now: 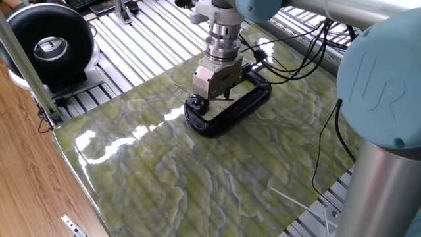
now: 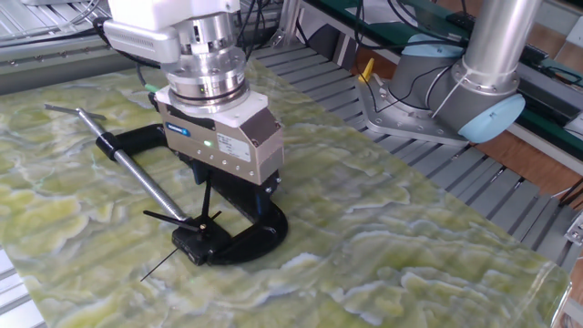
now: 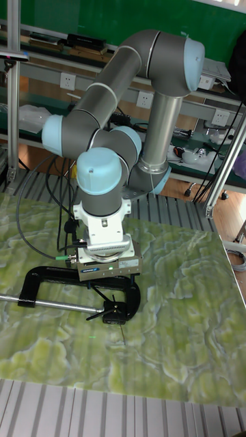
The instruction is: Turn the hands of a clock
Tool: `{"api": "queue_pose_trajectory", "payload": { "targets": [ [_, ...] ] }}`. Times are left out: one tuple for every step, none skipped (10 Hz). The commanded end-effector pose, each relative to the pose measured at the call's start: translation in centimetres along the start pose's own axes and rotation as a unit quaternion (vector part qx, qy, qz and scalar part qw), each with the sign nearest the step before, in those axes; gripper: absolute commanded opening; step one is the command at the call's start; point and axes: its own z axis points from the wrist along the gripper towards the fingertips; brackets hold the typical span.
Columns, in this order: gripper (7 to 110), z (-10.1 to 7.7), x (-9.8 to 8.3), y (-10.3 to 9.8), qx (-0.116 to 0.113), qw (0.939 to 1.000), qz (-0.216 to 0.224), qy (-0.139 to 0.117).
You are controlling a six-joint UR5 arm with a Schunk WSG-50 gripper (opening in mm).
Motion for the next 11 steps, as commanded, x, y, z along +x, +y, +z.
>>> {"api": "queue_pose_trajectory", "payload": {
  "targets": [
    [22, 0.3, 0.2, 0.7, -0.004, 0.9999, -0.01, 0.004],
    [22, 0.4, 0.1, 0.7, 0.001, 0.9999, -0.01, 0.004],
    [22, 0.0, 0.2, 0.0, 0.016, 0.9998, -0.011, 0.008],
    [22, -0.6, 0.3, -0.4, 0.029, 0.9994, -0.01, 0.013],
    [22, -0.9, 0.3, -0.3, 0.03, 0.9994, -0.008, 0.015],
    [22, -1.2, 0.2, -0.9, 0.044, 0.9989, -0.008, 0.017],
    [22, -1.3, -0.1, -1.3, 0.052, 0.9984, -0.014, 0.016],
    [22, -0.9, -0.4, -1.3, 0.051, 0.9983, -0.025, 0.013],
    [22, -0.6, -0.6, -1.4, 0.051, 0.9979, -0.039, 0.01],
    [22, -0.3, -0.6, -1.3, 0.047, 0.9973, -0.054, 0.011],
    [22, -0.1, -0.4, -0.9, 0.037, 0.9969, -0.067, 0.016]
  ]
}}
